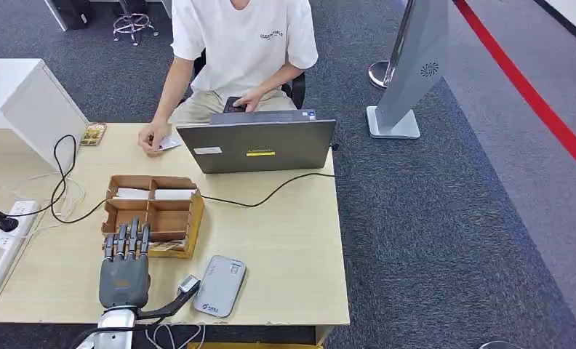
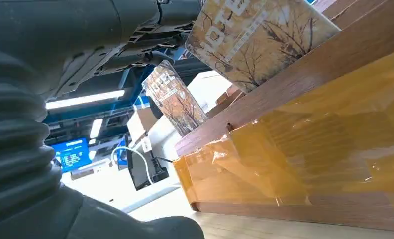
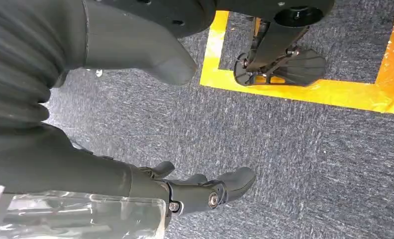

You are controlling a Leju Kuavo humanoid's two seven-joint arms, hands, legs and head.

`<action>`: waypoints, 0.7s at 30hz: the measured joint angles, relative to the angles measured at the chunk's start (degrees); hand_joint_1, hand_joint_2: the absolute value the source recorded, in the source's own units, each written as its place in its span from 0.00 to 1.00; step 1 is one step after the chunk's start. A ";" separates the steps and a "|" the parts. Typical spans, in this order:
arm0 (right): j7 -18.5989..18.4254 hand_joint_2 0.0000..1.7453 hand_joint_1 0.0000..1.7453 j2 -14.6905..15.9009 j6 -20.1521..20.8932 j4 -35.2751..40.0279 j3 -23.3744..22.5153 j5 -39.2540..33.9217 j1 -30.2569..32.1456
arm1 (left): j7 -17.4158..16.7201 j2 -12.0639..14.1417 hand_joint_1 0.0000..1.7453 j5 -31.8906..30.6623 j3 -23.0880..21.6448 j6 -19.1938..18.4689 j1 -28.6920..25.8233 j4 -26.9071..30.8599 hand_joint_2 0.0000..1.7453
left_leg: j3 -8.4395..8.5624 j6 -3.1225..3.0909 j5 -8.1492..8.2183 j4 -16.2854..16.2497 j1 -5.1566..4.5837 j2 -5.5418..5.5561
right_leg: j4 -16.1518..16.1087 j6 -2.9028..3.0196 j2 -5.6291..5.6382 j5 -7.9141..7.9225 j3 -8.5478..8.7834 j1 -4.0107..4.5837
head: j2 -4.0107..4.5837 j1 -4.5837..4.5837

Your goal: Pass the card to the sensor for recognition and then transmit it.

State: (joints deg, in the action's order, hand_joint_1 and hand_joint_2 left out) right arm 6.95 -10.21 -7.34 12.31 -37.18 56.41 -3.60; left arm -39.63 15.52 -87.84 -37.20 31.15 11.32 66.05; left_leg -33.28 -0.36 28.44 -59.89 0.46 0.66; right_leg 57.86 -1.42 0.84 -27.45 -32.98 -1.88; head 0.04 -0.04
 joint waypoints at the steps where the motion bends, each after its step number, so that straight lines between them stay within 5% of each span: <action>1: 0.00 1.00 0.00 0.00 0.00 0.00 0.00 0.00 0.00 | 0.00 0.00 0.00 0.00 0.00 0.00 0.00 0.00 1.00 | 0.00 0.00 0.00 0.00 0.00 0.00 | 0.00 0.00 0.00 0.00 0.00 0.00 | 0.00 0.00; 9: 0.09 1.00 0.00 0.00 0.04 0.00 -0.02 0.48 0.01 | 0.00 0.20 0.00 0.00 0.00 -1.68 -0.07 0.57 1.00 | 0.00 0.00 0.00 0.00 0.00 0.00 | 0.00 0.00 0.00 0.00 0.00 0.00 | 0.00 0.00; 11: 0.07 1.00 0.00 0.00 0.24 0.00 -0.07 1.82 0.02 | -0.17 3.48 0.00 0.00 0.11 -5.25 -0.07 7.85 1.00 | 0.00 0.00 0.00 0.00 0.01 0.00 | 0.01 0.00 0.00 0.00 0.00 0.00 | 0.00 0.00; 21: -0.02 1.00 0.00 0.00 0.40 0.00 -0.07 3.26 0.02 | -0.26 5.66 0.00 0.00 0.26 -7.47 0.20 14.18 1.00 | -0.01 0.00 0.00 0.00 0.00 0.00 | 0.01 0.00 0.00 0.00 0.01 0.00 | 0.00 0.00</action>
State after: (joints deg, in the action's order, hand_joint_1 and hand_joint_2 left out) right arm 6.93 -10.21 -6.95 12.31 -37.24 59.67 -3.58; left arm -39.89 21.18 -87.84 -36.94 23.67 11.52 80.23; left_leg -33.28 -0.36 28.43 -59.89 0.46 0.66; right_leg 57.87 -1.43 0.83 -27.45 -32.97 -1.88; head 0.04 -0.04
